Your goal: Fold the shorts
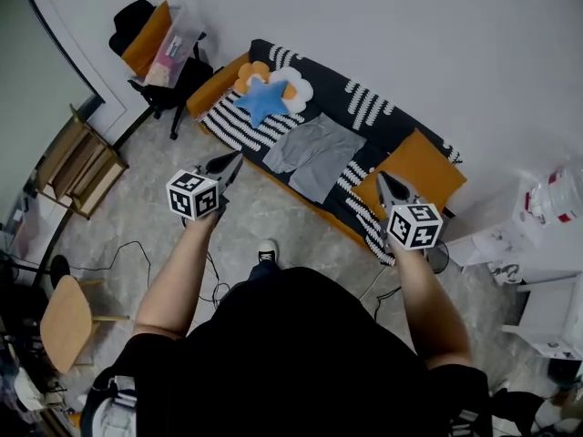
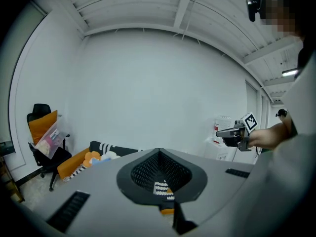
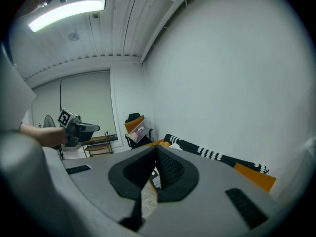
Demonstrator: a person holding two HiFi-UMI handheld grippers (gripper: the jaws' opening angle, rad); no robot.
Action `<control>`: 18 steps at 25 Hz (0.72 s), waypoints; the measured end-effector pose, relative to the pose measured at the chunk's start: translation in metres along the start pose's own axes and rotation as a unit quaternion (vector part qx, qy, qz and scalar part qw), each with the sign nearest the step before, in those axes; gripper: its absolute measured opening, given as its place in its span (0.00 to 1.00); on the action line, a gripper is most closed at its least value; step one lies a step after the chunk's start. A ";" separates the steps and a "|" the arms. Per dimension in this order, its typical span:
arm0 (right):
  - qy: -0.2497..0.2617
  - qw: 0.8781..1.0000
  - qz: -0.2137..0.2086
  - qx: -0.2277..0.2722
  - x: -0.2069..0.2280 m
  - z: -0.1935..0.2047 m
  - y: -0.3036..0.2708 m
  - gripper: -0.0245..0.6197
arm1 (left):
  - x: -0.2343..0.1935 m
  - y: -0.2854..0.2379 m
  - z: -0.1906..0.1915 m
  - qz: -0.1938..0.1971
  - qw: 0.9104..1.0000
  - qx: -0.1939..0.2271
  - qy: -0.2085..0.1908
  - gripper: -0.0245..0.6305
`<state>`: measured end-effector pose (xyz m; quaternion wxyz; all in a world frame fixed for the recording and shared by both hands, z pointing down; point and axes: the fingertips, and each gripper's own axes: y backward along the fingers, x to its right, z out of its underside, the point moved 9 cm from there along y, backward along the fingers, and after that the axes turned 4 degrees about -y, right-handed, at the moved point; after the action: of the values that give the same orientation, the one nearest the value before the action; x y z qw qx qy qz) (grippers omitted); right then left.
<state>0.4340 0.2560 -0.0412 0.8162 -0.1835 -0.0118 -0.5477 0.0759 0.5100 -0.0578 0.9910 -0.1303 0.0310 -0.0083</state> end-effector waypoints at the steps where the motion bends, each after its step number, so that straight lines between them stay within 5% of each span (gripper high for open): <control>1: -0.001 1.000 0.003 -0.002 0.002 0.000 -0.001 0.05 | 0.000 -0.004 0.001 0.004 1.000 0.000 0.001 0.06; 18: -0.009 0.998 0.042 -0.035 0.032 -0.005 -0.087 0.05 | -0.084 -0.088 0.015 0.036 0.999 -0.017 0.031 0.06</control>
<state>0.3676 0.1970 -0.0141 0.8316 -0.2168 0.0079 -0.5113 -0.0073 0.4306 -0.0155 0.9868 -0.1457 0.0662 0.0238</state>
